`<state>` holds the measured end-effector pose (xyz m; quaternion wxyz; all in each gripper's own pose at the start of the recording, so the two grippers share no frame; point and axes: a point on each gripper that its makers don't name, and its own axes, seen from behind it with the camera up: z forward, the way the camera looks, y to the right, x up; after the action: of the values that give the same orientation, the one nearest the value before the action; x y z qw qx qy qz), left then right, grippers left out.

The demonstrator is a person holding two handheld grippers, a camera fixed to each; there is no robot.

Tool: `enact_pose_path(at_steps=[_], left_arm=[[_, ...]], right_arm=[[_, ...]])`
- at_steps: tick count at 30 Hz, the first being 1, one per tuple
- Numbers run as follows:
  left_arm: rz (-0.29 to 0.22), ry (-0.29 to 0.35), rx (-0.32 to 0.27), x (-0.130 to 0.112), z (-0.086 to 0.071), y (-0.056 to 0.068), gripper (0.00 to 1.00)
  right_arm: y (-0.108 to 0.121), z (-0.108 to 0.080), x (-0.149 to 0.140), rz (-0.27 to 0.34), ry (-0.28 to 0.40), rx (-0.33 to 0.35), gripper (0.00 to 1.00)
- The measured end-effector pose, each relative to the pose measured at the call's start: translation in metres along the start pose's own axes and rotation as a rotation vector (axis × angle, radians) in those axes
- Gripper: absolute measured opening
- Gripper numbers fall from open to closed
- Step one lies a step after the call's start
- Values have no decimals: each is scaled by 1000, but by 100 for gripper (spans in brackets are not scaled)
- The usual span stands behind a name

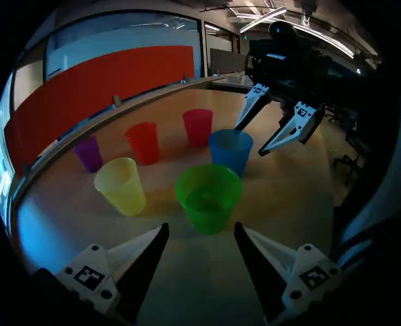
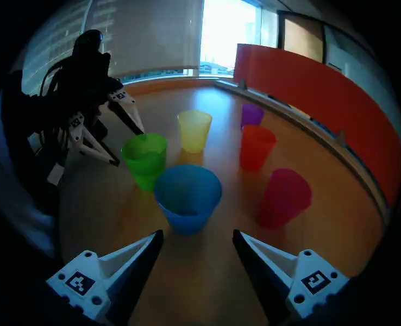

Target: Pour water

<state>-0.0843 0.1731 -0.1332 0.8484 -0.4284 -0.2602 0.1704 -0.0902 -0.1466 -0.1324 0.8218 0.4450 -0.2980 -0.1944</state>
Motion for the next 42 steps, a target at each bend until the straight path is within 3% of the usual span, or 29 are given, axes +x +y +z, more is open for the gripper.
enact_pose_path(at_steps=[11,20,32,42], left_arm=[[-52,18,123,-7,-35,-18,89],[-131,41,275,-16,-58,-50,89],[-272,170,468,-12,-87,-102,89],[-349,320,597,10,-114,-142,89]], right_arm=[[10,-34,-12,72,38,-122,99],[28,-60,-8,176,120,-249,99],[70,-88,5,224,241,-493,99],[121,-122,39,233,425,-748,99]])
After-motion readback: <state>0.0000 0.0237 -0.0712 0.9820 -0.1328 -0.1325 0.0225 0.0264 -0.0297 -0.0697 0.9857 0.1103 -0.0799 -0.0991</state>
